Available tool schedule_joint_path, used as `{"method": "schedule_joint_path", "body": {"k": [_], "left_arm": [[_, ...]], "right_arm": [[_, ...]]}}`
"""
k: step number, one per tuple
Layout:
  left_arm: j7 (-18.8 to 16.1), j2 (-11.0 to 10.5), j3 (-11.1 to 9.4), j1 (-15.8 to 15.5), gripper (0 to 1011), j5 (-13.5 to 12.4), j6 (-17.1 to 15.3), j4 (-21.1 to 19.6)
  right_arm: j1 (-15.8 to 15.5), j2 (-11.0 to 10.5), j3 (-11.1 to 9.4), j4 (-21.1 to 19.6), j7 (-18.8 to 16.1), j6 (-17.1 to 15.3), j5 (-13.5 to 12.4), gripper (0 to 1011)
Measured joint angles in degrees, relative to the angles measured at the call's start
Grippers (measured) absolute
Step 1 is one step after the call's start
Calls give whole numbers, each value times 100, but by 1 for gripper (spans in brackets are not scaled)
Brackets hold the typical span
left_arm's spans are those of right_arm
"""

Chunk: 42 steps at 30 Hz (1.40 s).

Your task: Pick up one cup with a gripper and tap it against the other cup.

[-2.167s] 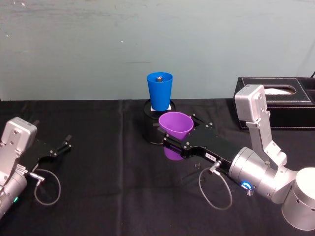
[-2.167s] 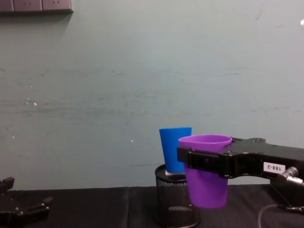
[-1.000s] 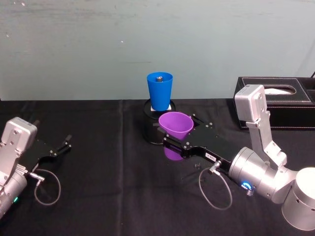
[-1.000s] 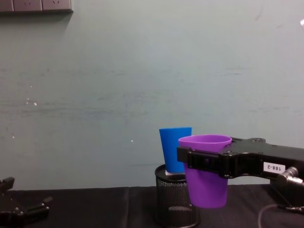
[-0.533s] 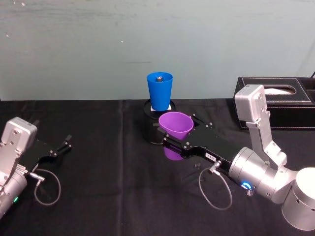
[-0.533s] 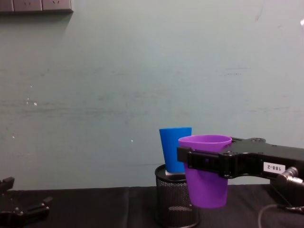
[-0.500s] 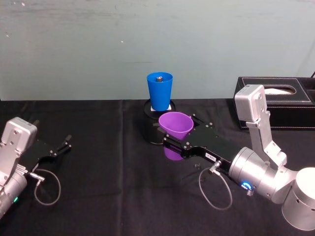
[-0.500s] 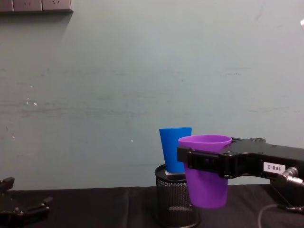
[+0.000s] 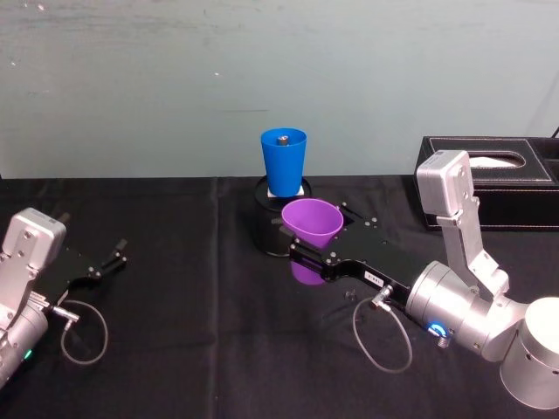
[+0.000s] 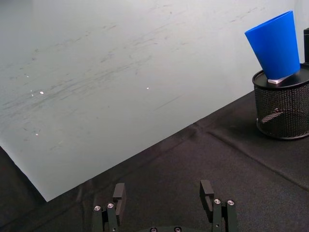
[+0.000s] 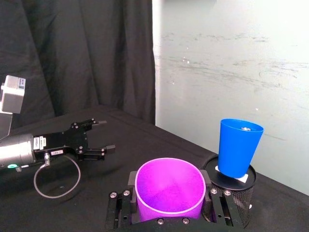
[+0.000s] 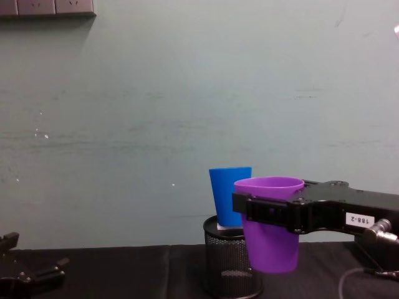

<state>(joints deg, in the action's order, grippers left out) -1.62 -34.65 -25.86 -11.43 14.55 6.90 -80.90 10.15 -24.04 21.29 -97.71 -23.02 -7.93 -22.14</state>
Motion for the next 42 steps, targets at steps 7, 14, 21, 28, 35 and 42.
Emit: {"method": "schedule_joint_path", "body": {"k": [7, 14, 21, 28, 35, 42], "left_arm": [[0, 0, 0, 0, 1000, 0, 0, 0], [0, 0, 0, 0, 1000, 0, 0, 0], [0, 0, 0, 0, 1000, 0, 0, 0], [0, 0, 0, 0, 1000, 0, 0, 0], [0, 0, 0, 0, 1000, 0, 0, 0], [0, 0, 0, 0, 1000, 0, 0, 0]], "right_arm": [[0, 0, 0, 0, 0, 0, 0, 735], [0, 0, 0, 0, 0, 0, 0, 734], [0, 0, 0, 0, 0, 0, 0, 734], [0, 0, 0, 0, 0, 0, 0, 734], [0, 0, 0, 0, 0, 0, 0, 735], [0, 0, 0, 0, 0, 0, 0, 734]]}}
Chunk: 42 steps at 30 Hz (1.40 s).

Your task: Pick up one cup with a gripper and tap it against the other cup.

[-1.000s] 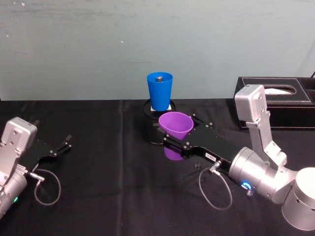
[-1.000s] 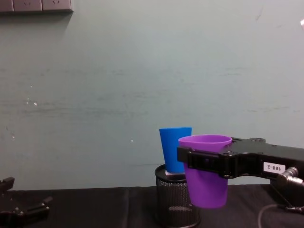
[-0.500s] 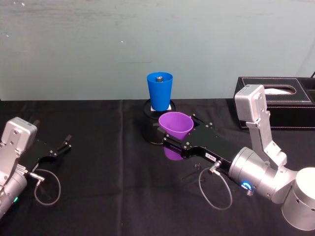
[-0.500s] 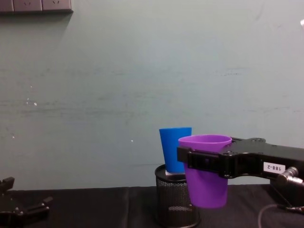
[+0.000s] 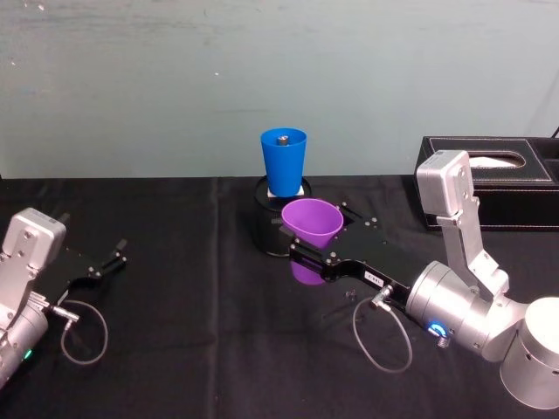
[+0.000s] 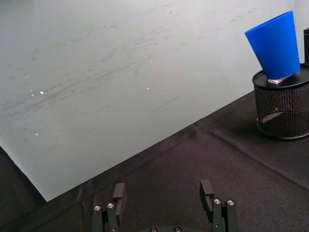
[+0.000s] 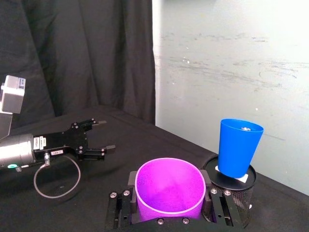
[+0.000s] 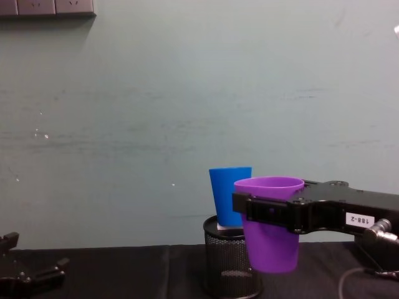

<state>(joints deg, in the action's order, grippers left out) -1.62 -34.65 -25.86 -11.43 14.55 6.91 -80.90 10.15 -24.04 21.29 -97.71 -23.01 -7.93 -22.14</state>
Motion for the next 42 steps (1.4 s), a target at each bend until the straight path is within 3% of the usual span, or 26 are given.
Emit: {"method": "schedule_joint_path", "body": {"k": [42], "left_arm": [[0, 0, 0, 0, 1000, 0, 0, 0]], "right_arm": [[0, 0, 0, 0, 0, 0, 0, 735]]}}
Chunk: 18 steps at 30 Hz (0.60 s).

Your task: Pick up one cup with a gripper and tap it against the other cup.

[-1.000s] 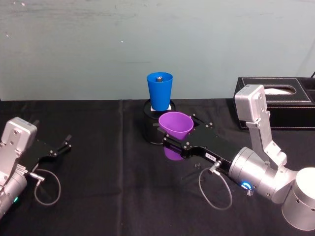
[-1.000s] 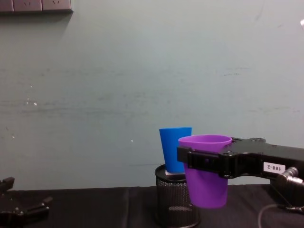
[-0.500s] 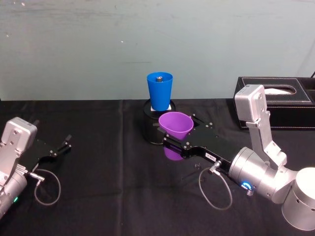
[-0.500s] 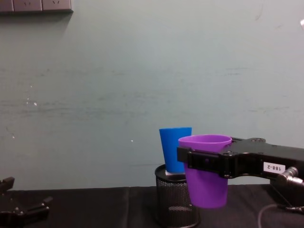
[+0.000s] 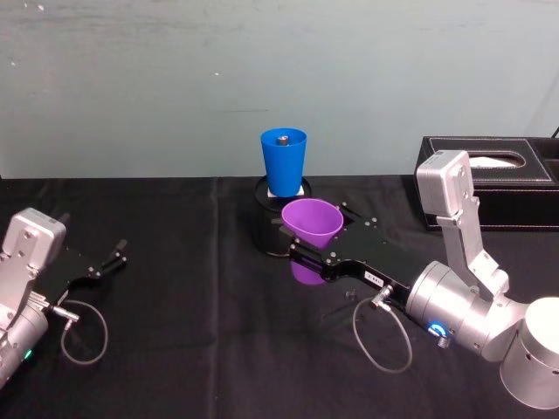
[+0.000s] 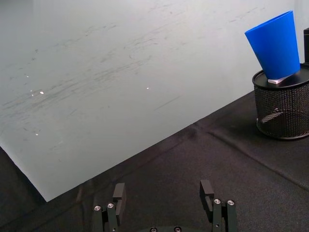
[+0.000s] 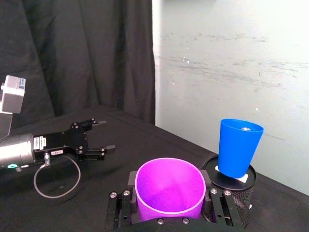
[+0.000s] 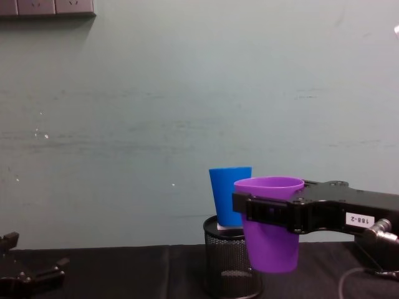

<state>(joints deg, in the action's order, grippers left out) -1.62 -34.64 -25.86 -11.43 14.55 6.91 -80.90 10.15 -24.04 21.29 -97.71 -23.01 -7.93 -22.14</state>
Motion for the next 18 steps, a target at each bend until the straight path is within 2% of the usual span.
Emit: {"method": "schedule_joint_path", "body": {"k": [11, 18], "left_arm": [[0, 0, 0, 0, 1000, 0, 0, 0], [0, 0, 0, 0, 1000, 0, 0, 0]], "right_arm": [[110, 62, -5, 1, 57, 12, -114, 735], [447, 267, 74, 368, 188, -219, -226, 735]]}}
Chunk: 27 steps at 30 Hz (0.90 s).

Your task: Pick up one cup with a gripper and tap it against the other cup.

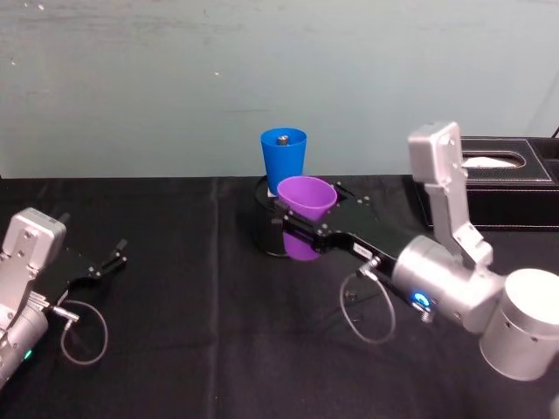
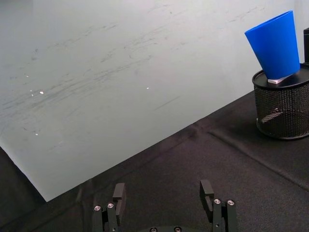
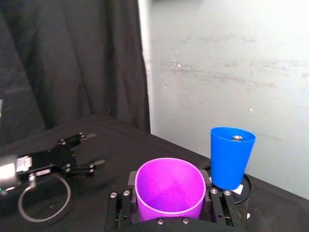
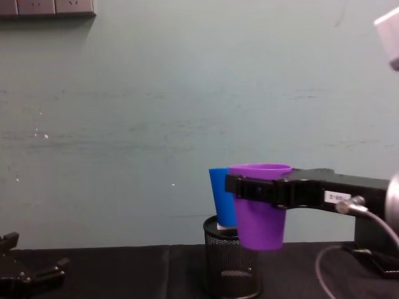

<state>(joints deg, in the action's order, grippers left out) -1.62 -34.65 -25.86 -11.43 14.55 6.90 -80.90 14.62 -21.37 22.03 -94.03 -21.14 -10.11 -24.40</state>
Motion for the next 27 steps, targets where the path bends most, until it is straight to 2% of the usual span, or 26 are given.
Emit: {"method": "schedule_joint_path", "body": {"k": [11, 19, 27], "left_arm": [[0, 0, 0, 0, 1000, 0, 0, 0], [0, 0, 0, 0, 1000, 0, 0, 0], [0, 0, 0, 0, 1000, 0, 0, 0]], "right_arm": [[830, 448, 190, 924, 225, -351, -20, 734], [1267, 691, 272, 1533, 360, -317, 210, 735], [1455, 860, 284, 1920, 420, -171, 429, 735]]}}
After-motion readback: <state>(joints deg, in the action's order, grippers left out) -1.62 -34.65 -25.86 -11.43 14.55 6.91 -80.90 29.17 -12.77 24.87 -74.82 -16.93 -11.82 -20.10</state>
